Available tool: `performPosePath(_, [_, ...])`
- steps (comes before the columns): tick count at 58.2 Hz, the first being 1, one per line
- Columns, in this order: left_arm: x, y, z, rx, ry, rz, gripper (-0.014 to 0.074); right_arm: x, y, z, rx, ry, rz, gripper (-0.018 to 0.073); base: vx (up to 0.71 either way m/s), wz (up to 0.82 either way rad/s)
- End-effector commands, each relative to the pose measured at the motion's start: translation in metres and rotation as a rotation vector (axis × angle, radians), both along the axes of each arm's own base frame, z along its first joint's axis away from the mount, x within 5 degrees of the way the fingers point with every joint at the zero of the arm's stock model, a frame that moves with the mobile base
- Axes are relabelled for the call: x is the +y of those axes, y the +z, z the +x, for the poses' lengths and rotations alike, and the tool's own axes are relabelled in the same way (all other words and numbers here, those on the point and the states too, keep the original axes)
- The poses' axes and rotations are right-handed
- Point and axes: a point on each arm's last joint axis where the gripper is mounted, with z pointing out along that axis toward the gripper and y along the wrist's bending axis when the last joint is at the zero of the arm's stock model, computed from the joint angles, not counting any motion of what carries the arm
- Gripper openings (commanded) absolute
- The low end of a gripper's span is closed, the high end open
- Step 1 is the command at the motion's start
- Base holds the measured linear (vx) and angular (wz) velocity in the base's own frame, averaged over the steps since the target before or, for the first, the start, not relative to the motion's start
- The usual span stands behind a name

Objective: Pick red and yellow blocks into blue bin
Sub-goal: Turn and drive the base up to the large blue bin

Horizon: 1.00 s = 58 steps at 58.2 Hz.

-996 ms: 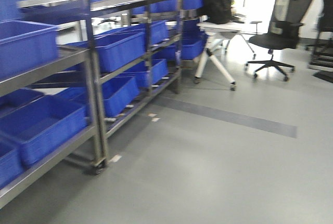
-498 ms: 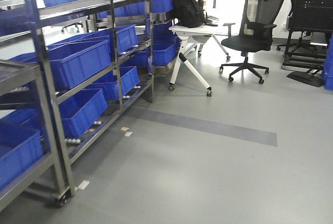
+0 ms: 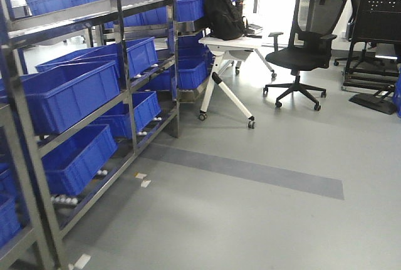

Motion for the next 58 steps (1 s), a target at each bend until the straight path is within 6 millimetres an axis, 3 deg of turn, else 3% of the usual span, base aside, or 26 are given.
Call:
performPosePath(1, [-0.0012,0.014,0.0023,-0.088,0.0,-0.044,0.0237,0.0009,0.0136,0.0037,-0.093,0.008,0.017,0.0242,0.47,-0.04])
performPosePath(28, [-0.0012,0.014,0.0023,-0.088,0.0,-0.044,0.0237,0.0009,0.0136,0.0037,-0.093,0.008,0.017,0.0242,0.45,0.04])
performPosePath(58, [-0.0012,0.014,0.0023,-0.088,0.0,-0.044,0.0237,0.0009,0.0136,0.0037,-0.093,0.008,0.017,0.0242,0.39,0.31])
